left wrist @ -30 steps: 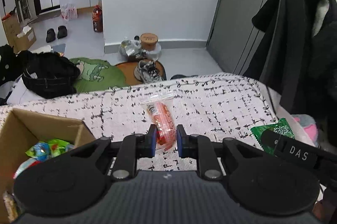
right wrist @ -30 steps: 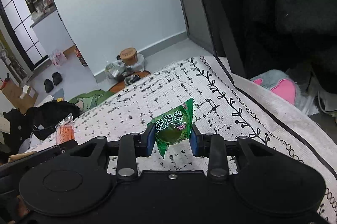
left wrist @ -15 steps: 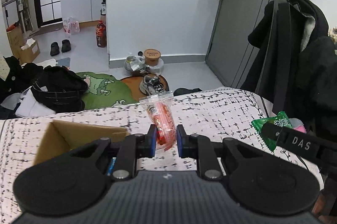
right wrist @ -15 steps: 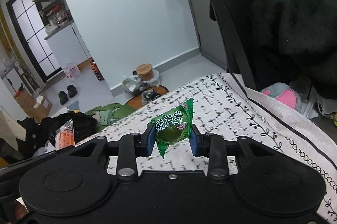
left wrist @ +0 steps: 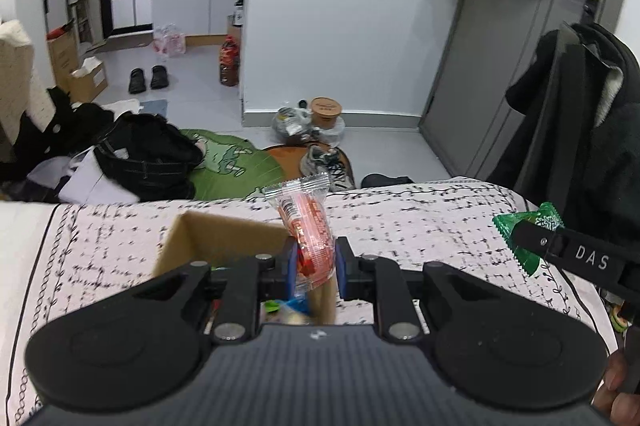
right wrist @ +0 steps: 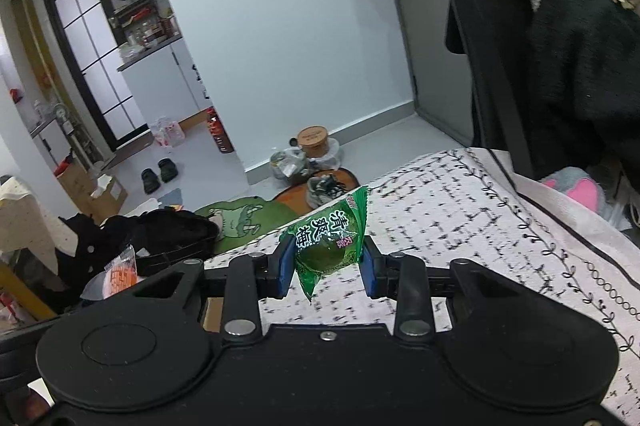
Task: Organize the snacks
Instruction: 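Carry the orange packet and green candy into the box and open both tools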
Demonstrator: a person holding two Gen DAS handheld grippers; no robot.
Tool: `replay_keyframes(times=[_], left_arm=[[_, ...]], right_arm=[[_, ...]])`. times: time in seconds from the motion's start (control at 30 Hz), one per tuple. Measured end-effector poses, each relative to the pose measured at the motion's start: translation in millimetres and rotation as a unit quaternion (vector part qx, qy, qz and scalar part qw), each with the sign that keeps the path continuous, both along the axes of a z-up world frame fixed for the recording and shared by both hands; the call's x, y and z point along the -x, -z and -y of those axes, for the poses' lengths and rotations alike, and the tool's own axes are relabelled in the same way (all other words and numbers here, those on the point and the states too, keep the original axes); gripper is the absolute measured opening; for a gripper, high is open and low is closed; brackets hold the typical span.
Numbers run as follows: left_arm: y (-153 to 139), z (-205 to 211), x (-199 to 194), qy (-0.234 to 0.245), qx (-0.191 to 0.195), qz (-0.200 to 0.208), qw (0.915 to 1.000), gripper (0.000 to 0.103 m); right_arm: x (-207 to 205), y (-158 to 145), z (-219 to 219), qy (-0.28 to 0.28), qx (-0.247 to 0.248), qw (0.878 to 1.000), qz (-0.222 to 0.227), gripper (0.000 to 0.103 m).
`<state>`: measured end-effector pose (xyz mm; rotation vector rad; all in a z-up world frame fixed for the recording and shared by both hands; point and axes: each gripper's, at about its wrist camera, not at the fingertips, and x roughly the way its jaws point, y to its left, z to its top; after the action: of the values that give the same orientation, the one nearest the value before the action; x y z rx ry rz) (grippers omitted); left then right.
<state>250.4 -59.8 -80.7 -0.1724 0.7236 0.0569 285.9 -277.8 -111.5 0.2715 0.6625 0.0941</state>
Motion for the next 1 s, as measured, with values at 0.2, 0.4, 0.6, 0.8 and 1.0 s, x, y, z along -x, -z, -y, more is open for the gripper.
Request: replay_keyframes(times=[0.2,0.4,0.6,0.8,1.0], left_arm=[[0.9,-24.6,8.0,-0.011,0.021,-0.006,0.9997,0.019],[0.5,-41.5,14.6,-0.005,0.031,-0.013,0.9994,0.027],[3.4,-65.9,24.1,-0.031,0.034,-0.014,0.9988,0.033],[4.7,-89.1,36.0,-0.057,0.034,-0.014,0.9977,0.046],[1.1,-106.0,46.7,-0.078,0.033,-0.005,0.9964,0.053]], right_arm=[[2.1,-3.3,-23.4,-0.017,-0.004,1.0,0.003,0.032],[3.5,-3.8,-48.7,-0.039,-0.009,0.999,0.003,0.033],[5.0,0.2,-76.7,-0.066,-0.013,0.998,-0.002,0.033],[9.0,4.3,-104.3,-0.098,-0.014,0.995,-0.01,0.033],[14.7,4.7,-125.0,-0.116,-0.017,0.993,-0.02,0.033]])
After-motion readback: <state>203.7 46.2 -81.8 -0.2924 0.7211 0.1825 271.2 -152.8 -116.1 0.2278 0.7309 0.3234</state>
